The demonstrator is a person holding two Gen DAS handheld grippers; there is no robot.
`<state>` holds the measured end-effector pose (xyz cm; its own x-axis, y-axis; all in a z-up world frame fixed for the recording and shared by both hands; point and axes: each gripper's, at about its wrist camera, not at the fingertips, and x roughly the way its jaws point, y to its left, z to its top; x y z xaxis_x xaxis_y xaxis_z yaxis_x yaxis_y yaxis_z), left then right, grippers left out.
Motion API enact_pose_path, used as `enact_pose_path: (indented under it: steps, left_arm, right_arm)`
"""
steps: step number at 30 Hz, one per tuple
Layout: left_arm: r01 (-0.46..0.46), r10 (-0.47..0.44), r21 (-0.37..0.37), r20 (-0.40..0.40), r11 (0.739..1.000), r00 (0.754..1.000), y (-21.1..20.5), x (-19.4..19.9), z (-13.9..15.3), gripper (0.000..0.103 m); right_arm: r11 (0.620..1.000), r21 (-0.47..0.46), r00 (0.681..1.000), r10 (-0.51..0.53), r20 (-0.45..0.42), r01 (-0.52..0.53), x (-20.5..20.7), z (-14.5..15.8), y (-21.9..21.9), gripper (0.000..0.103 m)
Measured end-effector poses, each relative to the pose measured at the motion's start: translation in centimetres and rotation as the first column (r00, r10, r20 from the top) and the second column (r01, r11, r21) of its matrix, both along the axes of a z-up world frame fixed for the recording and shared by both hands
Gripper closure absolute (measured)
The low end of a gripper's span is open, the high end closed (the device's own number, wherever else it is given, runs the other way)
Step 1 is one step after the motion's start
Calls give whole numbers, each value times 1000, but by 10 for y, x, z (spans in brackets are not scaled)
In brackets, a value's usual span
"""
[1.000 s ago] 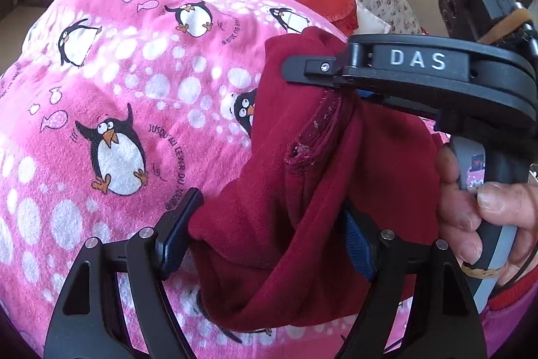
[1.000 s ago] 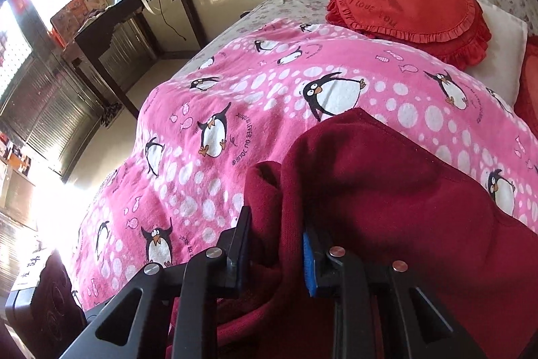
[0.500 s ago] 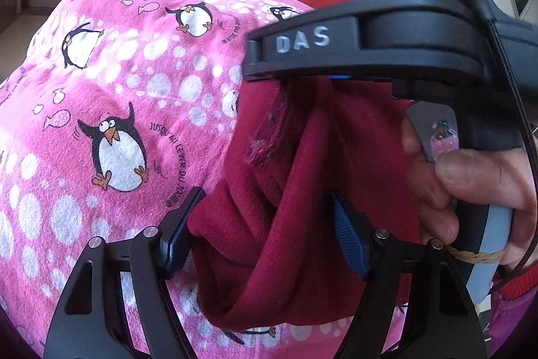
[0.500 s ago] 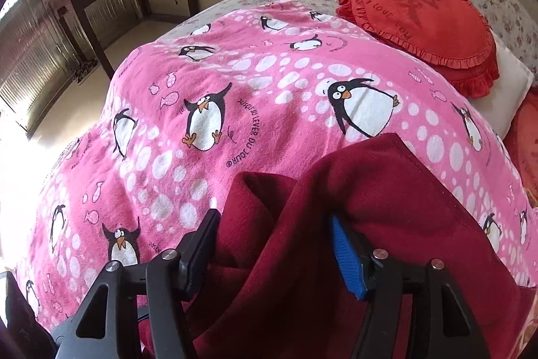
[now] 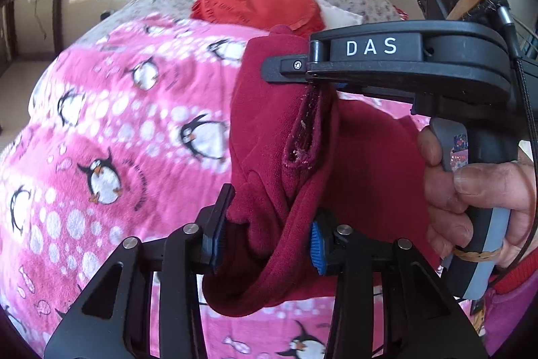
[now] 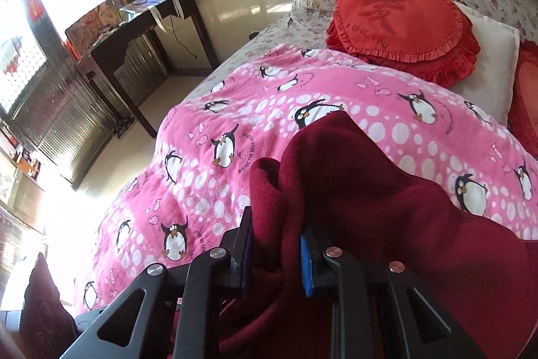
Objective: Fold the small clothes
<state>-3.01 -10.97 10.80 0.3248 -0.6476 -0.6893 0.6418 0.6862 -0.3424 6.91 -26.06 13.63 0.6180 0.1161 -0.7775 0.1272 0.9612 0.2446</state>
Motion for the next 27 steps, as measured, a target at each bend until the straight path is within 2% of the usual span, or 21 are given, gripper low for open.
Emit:
enact_pose_path:
  steps: [5, 9, 13, 19, 21, 23, 25, 27]
  left_arm:
    - [96, -95, -17, 57, 995, 994, -38, -37, 29, 66]
    - [189, -187, -9, 73, 982, 980, -80, -70, 39, 66]
    - [273, -273, 18, 67, 962, 960, -127, -103, 35, 66]
    - [357, -360, 71, 28, 931, 932, -187, -135, 13, 66]
    - [367, -370, 108, 11, 924, 929, -196, -136, 6, 66]
    - [390, -390, 121, -20, 913, 921, -196, -134, 7, 66]
    - [418, -416, 104, -37, 903, 908, -183, -139, 17, 63]
    - [437, -438, 73, -3, 896, 899, -164, -142, 36, 56]
  right_arm:
    - [997, 47, 996, -57, 76, 54, -49, 29, -38, 83]
    - [990, 72, 987, -127, 101, 120, -96, 38, -79, 85]
    - [974, 99, 972, -214, 92, 205, -145, 30, -122, 87]
    - [931, 142, 938, -345, 32, 338, -200, -4, -174, 87]
    - [914, 150, 925, -380, -8, 377, -208, -23, -186, 87]
    - [894, 205, 916, -401, -29, 398, -215, -40, -195, 86]
    - [870, 253, 902, -431, -23, 423, -227, -41, -200, 82]
    - [868, 221, 889, -458, 4, 446, -237, -28, -200, 78]
